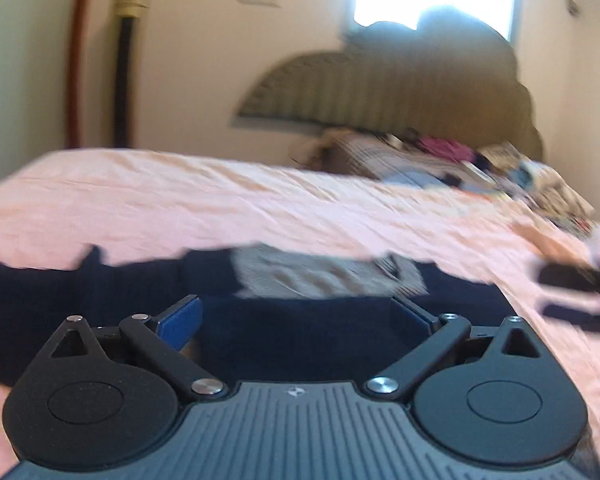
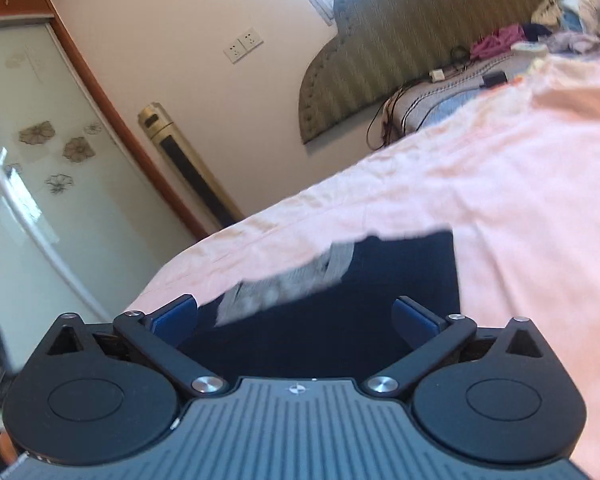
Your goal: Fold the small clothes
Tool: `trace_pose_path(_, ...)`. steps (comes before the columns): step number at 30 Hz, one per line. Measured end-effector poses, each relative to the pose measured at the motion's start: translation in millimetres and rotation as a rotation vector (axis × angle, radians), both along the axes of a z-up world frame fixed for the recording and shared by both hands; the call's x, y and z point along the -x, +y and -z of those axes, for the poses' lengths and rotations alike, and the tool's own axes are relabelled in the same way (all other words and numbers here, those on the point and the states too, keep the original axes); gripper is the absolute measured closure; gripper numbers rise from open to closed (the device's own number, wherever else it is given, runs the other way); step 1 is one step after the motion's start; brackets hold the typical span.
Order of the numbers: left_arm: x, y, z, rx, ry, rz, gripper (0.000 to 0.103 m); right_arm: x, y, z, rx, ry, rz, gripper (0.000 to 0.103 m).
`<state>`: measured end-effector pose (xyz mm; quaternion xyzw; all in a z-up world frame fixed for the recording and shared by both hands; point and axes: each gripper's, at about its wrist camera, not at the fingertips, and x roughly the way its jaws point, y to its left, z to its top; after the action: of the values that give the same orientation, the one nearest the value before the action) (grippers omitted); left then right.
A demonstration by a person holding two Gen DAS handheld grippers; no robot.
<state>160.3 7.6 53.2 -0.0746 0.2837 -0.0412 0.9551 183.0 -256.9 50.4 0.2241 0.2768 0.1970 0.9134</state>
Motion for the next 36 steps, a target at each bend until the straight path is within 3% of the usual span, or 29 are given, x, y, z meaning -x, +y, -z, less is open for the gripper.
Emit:
trace_pose_path(3,-33.3,-3.0,35.0,0.012,0.193,-0.041,0.004,-50.1,21.2,20.3,0.169,0.095,0.001,0.0)
trace_pose_path(4,-31.4,-2.9,41.0,-0.021,0.154,-0.046,0.004,-60.2,27.0,32.8,0.237,0.147,0.002,0.0)
trace_pose_path(5,-30.4,-3.2,45.2,-0.06,0.144,-0.04,0.004,-61.7,30.3,42.0,0.289,0.135,-0.01,0.0)
trace_pose_path(6,-28.6,-3.4,47.7,-0.082,0.141,-0.02,0.004,-53.0,36.9,49.5,0.372,0.052,-0.033,0.0)
trace_pose_path(7,-29.1,-2.3,47.0,-0.079,0.146,-0.008,0.004,-47.4,43.0,54.8,0.435,0.026,-0.049,0.0)
trace_pose_path(10,-25.0,3.6,44.3,-0.097,0.143,0.02,0.004,-46.6,44.5,53.6,0.438,0.023,-0.047,0.0)
trace_pose_path(12,-7.5,21.7,35.1,-0.059,0.1,-0.029,0.004,-47.3,44.0,52.6,0.451,0.022,-0.049,0.0)
trace_pose_path(16,43.6,102.5,14.0,0.122,-0.016,-0.223,0.003,-46.8,42.9,52.4,0.451,0.019,-0.048,0.0)
trace_pose_path(20,81.1,220.4,10.7,0.254,-0.043,-0.569,0.003,-45.9,45.1,52.5,0.455,0.017,-0.048,0.0)
trace_pose_path(23,100.2,311.1,19.9,0.47,-0.027,-0.791,0.003,-45.7,46.9,52.7,0.466,0.016,-0.047,0.0)
trace_pose_path(25,106.7,357.7,33.8,0.658,-0.024,-0.855,0.003,-45.3,47.4,52.6,0.466,0.015,-0.045,0.0)
trace_pose_path(27,107.4,379.2,42.1,0.749,-0.059,-0.865,0.004,-45.0,47.7,52.5,0.464,0.015,-0.043,0.0)
trace_pose_path(28,104.9,383.2,42.7,0.744,-0.066,-0.883,0.008,-45.1,47.5,52.5,0.464,0.015,-0.043,0.0)
trace_pose_path(30,94.5,381.4,42.5,0.672,-0.063,-0.913,0.026,-45.1,47.2,52.6,0.463,0.015,-0.043,0.0)
trace_pose_path(32,78.0,379.4,46.1,0.56,-0.01,-0.915,0.087,-45.2,46.8,52.7,0.46,0.016,-0.043,0.0)
trace_pose_path(33,69.0,374.5,48.1,0.492,0.015,-0.912,0.094,-45.2,47.0,52.7,0.459,0.016,-0.043,0.0)
trace_pose_path(36,58.4,362.7,41.8,0.385,0.037,-0.915,0.097,-45.0,46.2,52.5,0.453,0.016,-0.042,0.0)
